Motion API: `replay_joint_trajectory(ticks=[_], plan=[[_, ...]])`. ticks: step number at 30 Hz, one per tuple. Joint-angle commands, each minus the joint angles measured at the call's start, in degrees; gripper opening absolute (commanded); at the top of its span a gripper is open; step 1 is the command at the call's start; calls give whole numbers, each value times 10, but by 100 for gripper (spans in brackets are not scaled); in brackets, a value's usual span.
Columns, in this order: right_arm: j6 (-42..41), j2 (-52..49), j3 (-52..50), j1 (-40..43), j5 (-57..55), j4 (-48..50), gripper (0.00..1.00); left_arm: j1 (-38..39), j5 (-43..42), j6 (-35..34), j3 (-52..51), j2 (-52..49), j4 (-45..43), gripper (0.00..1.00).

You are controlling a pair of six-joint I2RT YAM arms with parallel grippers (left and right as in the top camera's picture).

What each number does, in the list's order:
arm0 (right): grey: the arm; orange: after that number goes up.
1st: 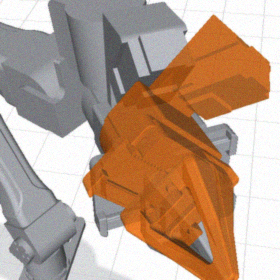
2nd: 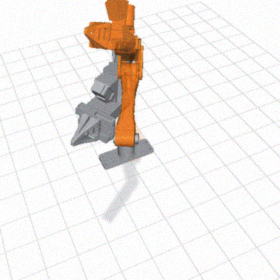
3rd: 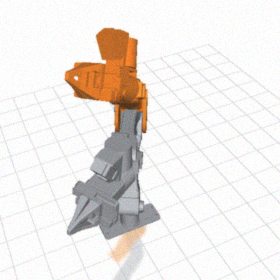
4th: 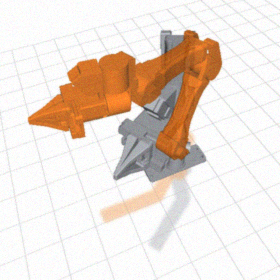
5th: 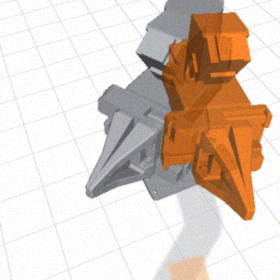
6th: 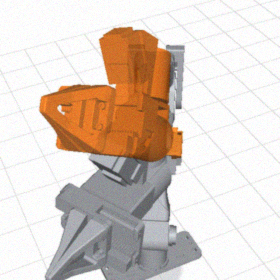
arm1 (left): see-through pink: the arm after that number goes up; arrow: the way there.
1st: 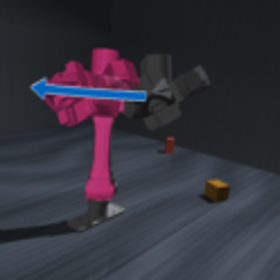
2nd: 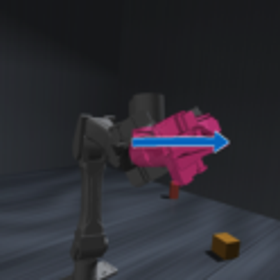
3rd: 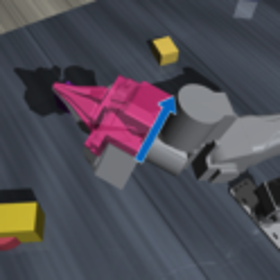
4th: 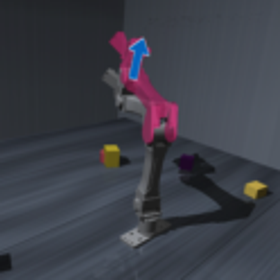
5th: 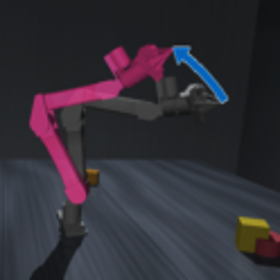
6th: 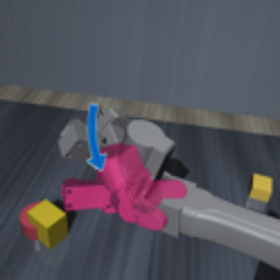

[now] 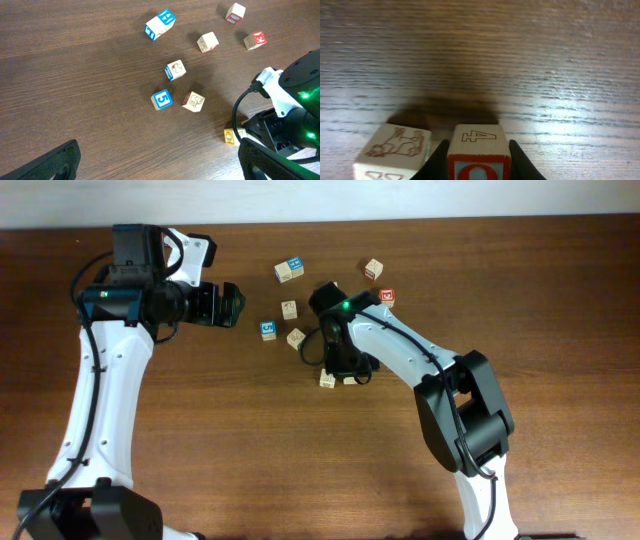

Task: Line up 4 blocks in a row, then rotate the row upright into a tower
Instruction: 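Carry the block toward the front and set it down, open right gripper, then grasp a red-lettered block with the right gripper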

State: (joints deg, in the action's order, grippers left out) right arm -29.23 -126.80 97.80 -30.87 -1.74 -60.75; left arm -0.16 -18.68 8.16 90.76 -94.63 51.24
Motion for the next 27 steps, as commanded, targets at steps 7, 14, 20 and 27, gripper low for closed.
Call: replay_joint_trajectory(ticks=[7, 14, 20, 27], plan=[[-41, 7, -8, -3, 46, -1, 25, 0, -6, 9, 10, -3, 1, 99], [-38, 9, 9, -2, 52, -14, 40, 0, -6, 9, 10, -3, 1, 99], [-11, 11, 67, -2, 47, -50, 51, 0, -6, 9, 10, -3, 1, 99], [152, 9, 175, 78, -14, -22, 64, 0, -6, 9, 10, -3, 1, 99]])
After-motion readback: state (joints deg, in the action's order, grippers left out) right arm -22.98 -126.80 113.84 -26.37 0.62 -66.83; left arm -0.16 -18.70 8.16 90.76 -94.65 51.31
